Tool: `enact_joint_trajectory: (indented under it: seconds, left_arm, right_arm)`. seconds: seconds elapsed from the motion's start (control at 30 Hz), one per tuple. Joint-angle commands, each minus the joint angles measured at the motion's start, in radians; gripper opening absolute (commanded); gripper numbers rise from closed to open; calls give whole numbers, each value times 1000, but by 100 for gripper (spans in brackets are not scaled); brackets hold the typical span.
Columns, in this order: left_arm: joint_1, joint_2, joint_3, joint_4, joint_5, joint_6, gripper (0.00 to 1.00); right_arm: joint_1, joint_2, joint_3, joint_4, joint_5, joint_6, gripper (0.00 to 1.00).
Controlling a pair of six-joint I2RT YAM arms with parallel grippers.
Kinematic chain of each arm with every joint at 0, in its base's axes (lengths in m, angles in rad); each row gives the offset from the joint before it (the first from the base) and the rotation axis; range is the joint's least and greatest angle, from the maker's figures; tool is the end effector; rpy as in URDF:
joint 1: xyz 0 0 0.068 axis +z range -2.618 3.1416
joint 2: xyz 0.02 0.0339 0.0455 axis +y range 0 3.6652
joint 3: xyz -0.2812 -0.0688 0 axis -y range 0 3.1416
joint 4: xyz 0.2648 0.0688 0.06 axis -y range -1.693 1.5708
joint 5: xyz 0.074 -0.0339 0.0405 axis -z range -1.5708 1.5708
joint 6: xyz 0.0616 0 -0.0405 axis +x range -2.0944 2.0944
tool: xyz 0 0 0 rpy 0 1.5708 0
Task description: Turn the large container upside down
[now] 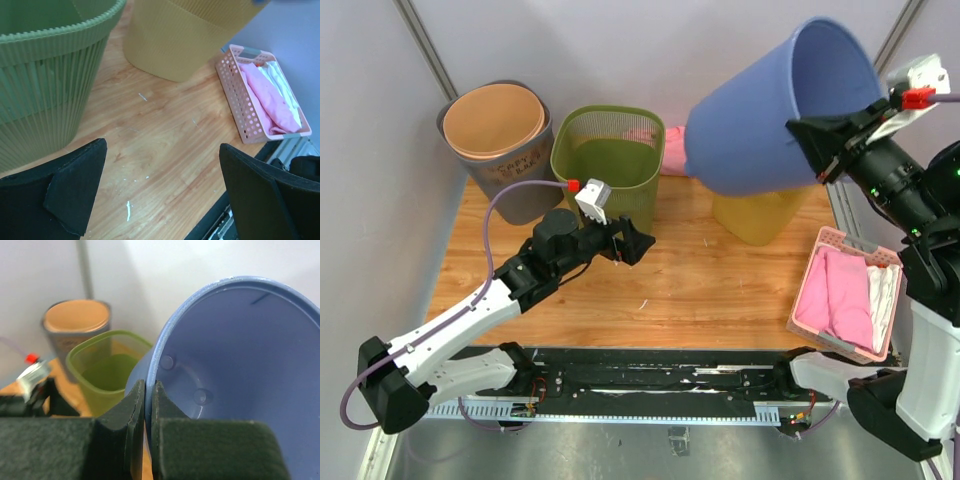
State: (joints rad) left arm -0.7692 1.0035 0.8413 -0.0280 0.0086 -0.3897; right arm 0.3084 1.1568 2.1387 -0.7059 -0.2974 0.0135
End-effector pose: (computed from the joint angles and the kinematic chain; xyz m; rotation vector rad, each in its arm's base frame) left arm 0.1958 -0.1903 0.3415 0.3534 1.8057 -0.8386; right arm 0.1202 0.0572 0.6607 -0.4445 1.2447 0.4665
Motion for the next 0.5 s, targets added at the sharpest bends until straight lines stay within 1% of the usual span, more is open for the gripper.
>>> enact_joint_trajectory:
  seconds: [0.0, 0.1, 0.17, 0.27, 0.37, 0.47]
  left_arm:
    - [-6, -2, -3, 20, -68, -7, 99]
    - [-6, 26, -9, 30, -80, -18, 99]
    - [-5, 42, -17, 47, -80, -22, 99]
    - [2, 70, -16, 64, -99, -21, 99]
    - [46, 99, -15, 94, -41, -45, 99]
    - [93, 130, -19, 137, 13, -62, 99]
  right_arm:
    - [12, -76, -85, 14, -252, 16, 0]
    - [12, -102, -134, -81, -349, -8, 0]
    - [12, -127, -171, -147, -363, -23, 0]
    - [12, -161, -232, -197, -342, -36, 0]
    - [12, -195, -315, -215, -300, -42, 0]
    - [12, -219, -420, -218, -208, -48, 0]
